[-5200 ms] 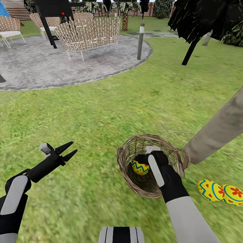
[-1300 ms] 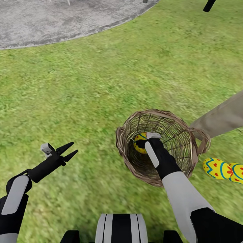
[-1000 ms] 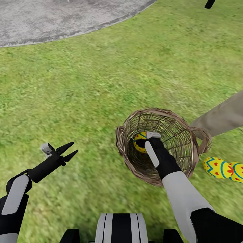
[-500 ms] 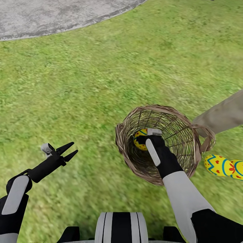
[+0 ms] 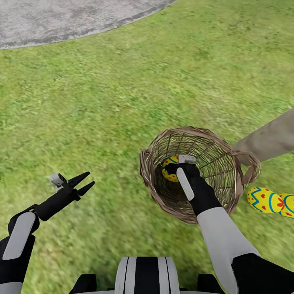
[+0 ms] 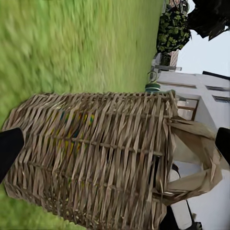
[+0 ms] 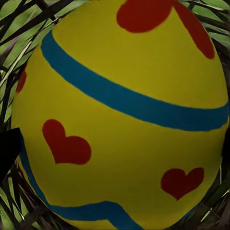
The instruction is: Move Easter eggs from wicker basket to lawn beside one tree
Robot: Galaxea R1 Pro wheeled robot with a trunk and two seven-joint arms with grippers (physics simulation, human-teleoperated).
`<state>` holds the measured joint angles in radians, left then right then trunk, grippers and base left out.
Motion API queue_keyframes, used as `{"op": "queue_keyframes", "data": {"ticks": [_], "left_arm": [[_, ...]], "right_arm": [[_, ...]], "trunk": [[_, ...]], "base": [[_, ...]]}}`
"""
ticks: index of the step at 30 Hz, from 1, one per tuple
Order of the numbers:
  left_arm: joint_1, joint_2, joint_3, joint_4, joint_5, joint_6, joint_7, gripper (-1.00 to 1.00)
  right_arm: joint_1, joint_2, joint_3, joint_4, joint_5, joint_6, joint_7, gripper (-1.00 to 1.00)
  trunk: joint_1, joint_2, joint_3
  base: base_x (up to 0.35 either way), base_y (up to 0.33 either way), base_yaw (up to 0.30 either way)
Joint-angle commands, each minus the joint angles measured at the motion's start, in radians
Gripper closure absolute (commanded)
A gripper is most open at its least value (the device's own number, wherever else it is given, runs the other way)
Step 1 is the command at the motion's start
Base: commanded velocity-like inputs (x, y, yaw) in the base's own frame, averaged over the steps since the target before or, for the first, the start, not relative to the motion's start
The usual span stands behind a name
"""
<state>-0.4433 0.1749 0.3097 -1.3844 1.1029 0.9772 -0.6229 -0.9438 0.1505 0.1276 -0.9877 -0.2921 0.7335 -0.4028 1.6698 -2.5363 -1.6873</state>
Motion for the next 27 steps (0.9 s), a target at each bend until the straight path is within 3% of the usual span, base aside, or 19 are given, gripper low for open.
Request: {"op": "queue_keyframes", "data": {"ticks": [1, 12, 20, 27], "left_arm": [[0.0, 0.0, 0.0, 0.0, 0.0, 0.0, 0.0, -1.0], [0.0, 0.0, 0.0, -0.001, 0.0, 0.0, -0.001, -1.0], [0.0, 0.001, -0.003, 0.0, 0.0, 0.001, 0.006, -1.0], [0.0, 0.005, -0.003, -0.001, 0.0, 0.007, 0.052, -1.0]], "right_arm": [[0.0, 0.0, 0.0, 0.06, -0.004, 0.001, -0.001, 1.0], [0.0, 0.0, -0.002, 0.06, -0.004, 0.004, -0.004, 1.0], [0.0, 0.0, -0.005, 0.045, -0.005, 0.013, -0.007, 1.0], [0.002, -0.002, -0.008, 0.043, -0.008, 0.019, -0.007, 1.0]], "trunk": [[0.0, 0.0, 0.004], [-0.002, 0.001, 0.019], [-0.006, 0.003, 0.05], [-0.009, 0.005, 0.077]], "base": [[0.0, 0.0, 0.0], [0.0, 0.0, 0.0], [0.0, 0.0, 0.0], [-0.115, 0.0, 0.0]]}}
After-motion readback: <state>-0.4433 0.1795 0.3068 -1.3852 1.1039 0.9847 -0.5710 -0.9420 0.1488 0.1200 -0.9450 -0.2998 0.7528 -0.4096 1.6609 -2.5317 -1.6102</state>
